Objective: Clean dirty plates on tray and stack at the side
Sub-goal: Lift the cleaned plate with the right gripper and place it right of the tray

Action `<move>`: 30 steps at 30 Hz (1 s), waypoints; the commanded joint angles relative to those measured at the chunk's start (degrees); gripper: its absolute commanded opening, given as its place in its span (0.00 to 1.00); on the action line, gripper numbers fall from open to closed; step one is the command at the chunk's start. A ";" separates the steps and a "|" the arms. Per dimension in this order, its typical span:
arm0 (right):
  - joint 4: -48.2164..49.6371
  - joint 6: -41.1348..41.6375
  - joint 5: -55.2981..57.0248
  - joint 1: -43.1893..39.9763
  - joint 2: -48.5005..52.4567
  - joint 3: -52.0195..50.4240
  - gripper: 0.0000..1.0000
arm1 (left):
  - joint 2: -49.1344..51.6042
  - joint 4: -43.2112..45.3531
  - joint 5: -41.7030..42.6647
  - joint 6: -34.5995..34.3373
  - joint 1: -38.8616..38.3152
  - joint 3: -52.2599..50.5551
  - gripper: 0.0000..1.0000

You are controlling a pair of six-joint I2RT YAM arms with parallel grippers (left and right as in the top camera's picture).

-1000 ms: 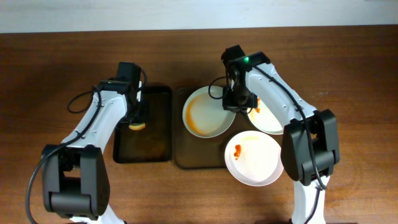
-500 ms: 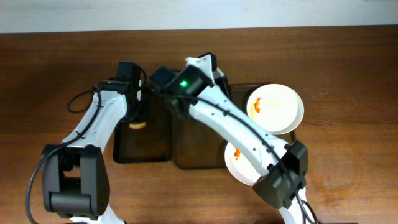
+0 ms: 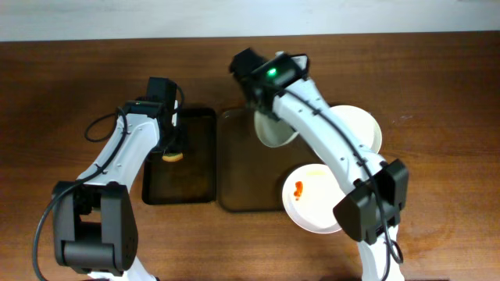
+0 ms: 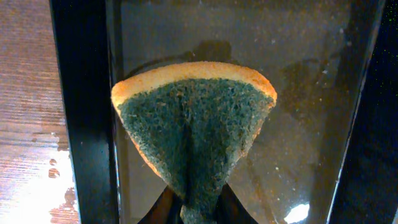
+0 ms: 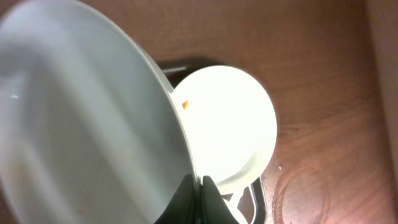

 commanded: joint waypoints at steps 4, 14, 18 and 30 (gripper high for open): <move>0.09 -18.18 -35.28 -37.13 -0.24 0.13 0.04 | -0.96 -0.09 -0.24 -0.52 0.02 -0.37 0.09; 6.25 -21.05 -27.02 -69.22 -0.22 -15.96 0.04 | -0.96 0.17 -0.26 -0.52 0.02 -0.37 0.09; 8.46 -22.49 -30.73 -73.07 -0.31 -21.05 0.23 | -0.94 0.15 -0.24 -0.52 0.02 -0.39 0.08; -9.25 -31.10 -39.69 -45.62 -26.99 -24.06 0.39 | -0.96 0.09 -0.22 -0.50 0.02 -0.39 0.09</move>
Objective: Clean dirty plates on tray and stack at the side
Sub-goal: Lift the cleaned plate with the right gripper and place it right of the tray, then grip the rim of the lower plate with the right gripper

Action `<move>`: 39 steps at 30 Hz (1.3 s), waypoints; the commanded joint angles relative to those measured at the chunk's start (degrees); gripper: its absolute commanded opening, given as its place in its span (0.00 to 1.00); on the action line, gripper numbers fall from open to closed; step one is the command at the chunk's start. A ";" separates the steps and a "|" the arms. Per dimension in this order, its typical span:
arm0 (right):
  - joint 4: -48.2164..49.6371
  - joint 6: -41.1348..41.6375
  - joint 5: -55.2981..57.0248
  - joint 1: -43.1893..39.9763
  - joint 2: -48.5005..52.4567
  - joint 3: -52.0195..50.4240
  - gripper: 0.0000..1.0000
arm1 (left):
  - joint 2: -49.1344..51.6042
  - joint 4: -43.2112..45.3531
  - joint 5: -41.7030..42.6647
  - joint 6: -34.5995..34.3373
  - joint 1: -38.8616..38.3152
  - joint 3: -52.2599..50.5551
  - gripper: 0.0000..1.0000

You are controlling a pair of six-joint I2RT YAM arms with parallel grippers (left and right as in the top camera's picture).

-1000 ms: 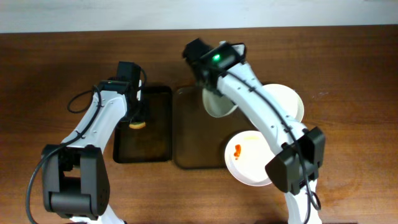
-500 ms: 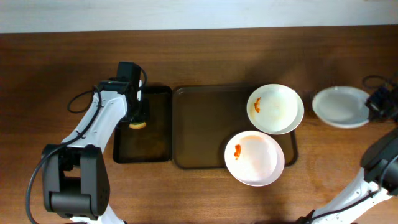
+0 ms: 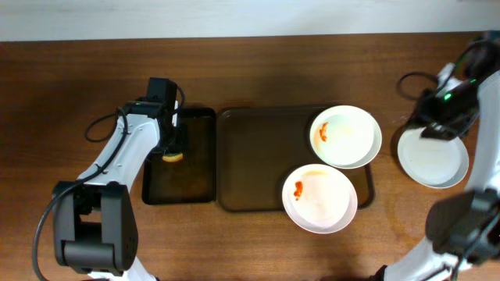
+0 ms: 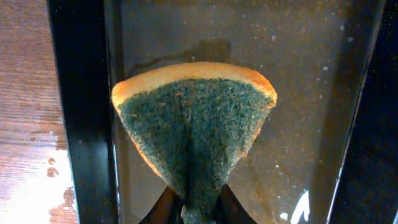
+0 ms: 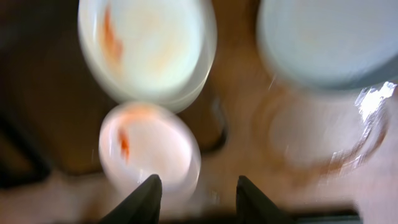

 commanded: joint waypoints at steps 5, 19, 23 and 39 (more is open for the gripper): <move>22.43 15.47 4.87 13.05 -25.73 -52.06 0.41 | -0.96 -0.17 2.16 -0.50 0.07 -0.13 0.10; 39.85 27.58 13.88 25.68 -23.06 -68.13 0.27 | -0.96 -0.20 2.16 -0.50 0.07 -0.15 0.11; 40.46 27.54 11.23 25.73 -23.06 -68.65 0.04 | -0.94 -0.20 2.16 -0.50 0.07 -0.15 0.12; 67.28 34.60 10.25 40.02 -13.44 -61.90 0.04 | -0.94 -0.09 2.16 -0.50 0.07 -0.15 0.09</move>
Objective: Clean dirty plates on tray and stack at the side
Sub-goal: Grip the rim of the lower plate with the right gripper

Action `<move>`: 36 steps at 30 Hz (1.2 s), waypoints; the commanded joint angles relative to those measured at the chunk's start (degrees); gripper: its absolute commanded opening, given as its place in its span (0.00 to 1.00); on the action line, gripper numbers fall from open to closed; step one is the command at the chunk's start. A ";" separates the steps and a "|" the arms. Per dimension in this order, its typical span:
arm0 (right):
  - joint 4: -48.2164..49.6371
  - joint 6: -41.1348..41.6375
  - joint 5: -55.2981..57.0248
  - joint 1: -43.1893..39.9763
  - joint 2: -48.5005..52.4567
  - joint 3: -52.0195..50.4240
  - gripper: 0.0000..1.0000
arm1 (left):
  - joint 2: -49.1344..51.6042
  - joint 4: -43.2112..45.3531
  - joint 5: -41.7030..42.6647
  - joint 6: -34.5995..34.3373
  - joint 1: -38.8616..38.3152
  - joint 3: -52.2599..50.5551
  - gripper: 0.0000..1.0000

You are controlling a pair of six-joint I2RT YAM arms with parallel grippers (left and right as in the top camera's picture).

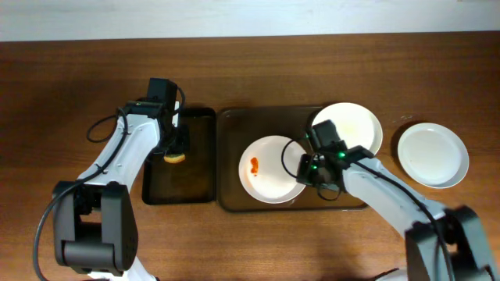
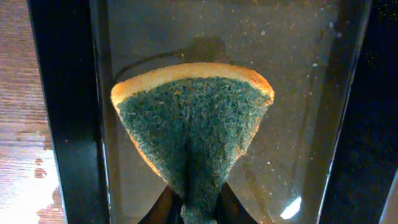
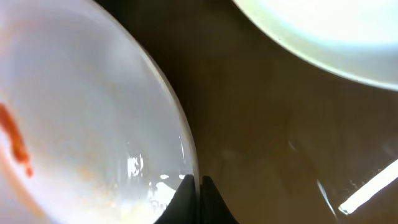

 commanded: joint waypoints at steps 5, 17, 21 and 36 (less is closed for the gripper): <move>3.61 -6.62 1.16 0.09 2.10 1.51 0.43 | -0.94 1.79 0.44 -0.48 0.07 0.00 0.12; 4.15 -7.08 3.15 0.09 2.12 1.49 0.57 | -0.83 15.82 4.48 -0.50 -0.04 -12.76 0.50; 8.15 -10.95 3.13 0.09 2.82 1.49 0.57 | -0.70 20.09 2.99 -0.48 -0.04 -13.09 0.70; 5.97 -6.34 1.33 0.09 6.01 1.49 0.10 | 1.92 19.54 3.89 -0.48 -0.09 -13.18 0.30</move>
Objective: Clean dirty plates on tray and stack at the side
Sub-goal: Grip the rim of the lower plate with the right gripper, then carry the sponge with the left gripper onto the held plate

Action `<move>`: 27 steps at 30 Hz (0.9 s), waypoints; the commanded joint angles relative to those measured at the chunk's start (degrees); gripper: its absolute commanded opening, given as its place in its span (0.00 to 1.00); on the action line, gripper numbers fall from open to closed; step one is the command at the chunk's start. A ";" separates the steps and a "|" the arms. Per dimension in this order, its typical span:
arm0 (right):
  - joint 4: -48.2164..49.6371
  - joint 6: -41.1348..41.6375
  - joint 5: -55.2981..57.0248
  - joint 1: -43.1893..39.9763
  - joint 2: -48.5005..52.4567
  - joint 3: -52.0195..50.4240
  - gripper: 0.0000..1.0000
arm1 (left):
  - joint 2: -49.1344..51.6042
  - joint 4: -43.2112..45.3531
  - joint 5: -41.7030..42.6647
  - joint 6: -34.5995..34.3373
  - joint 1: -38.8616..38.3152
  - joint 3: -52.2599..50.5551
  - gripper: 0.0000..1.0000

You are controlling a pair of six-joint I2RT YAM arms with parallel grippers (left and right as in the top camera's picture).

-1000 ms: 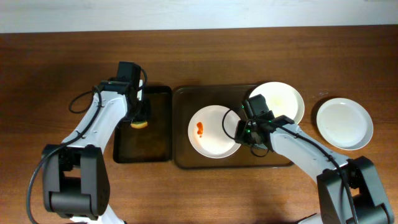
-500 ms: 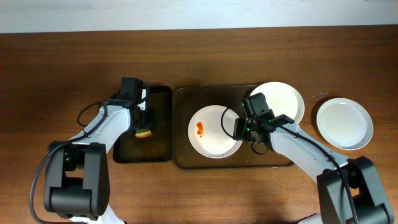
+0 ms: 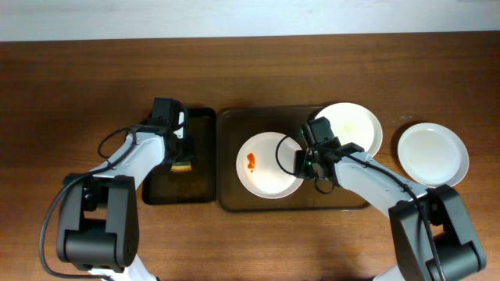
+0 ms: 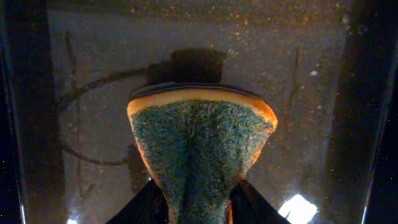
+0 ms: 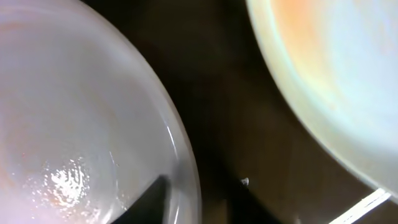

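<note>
In the middle of the large dark tray (image 3: pixel 228 199) lies a white plate (image 3: pixel 262 178) with a red smear. My right gripper (image 3: pixel 300 165) is open astride its right rim (image 5: pixel 186 155), one finger over the plate (image 5: pixel 74 112) and one over the tray. A second plate with orange traces (image 3: pixel 351 125) sits at the tray's back right (image 5: pixel 336 81). One clean plate (image 3: pixel 432 154) rests on the table at the right. My left gripper (image 4: pixel 199 200) is shut on a folded green-and-yellow sponge (image 4: pixel 202 137), low over the small tray (image 3: pixel 201 183).
The small black tray's floor (image 4: pixel 93 93) is wet and its raised walls flank the sponge on both sides. Bare wooden table (image 3: pixel 78 78) surrounds both trays. The two arms' cables loop beside their bases.
My right gripper has opened; it was shut on the smeared plate's rim. The left gripper has shifted toward the small tray's middle and sits lower, its fingers wider on the sponge.
First my right gripper held a clean plate tilted over the tray's back while the left held the sponge. Then that plate lay on the table at the right. Later the right gripper was shut on a smeared plate at the tray's middle, and now it is open there.
</note>
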 commanded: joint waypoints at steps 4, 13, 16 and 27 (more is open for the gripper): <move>-1.22 2.97 -0.55 0.11 0.35 0.94 0.04 | 0.72 0.70 0.61 0.31 -0.07 -0.37 0.14; -1.51 2.95 -0.13 0.11 0.35 0.92 0.04 | -9.51 -7.50 1.11 0.72 -0.66 8.39 0.00; -1.33 2.95 -0.13 0.11 0.35 0.92 0.04 | -9.46 -7.63 -5.25 0.70 -2.45 8.20 0.00; -1.77 3.02 -4.07 0.11 0.37 0.92 0.04 | -9.11 -2.34 20.94 -4.46 -6.91 8.15 0.00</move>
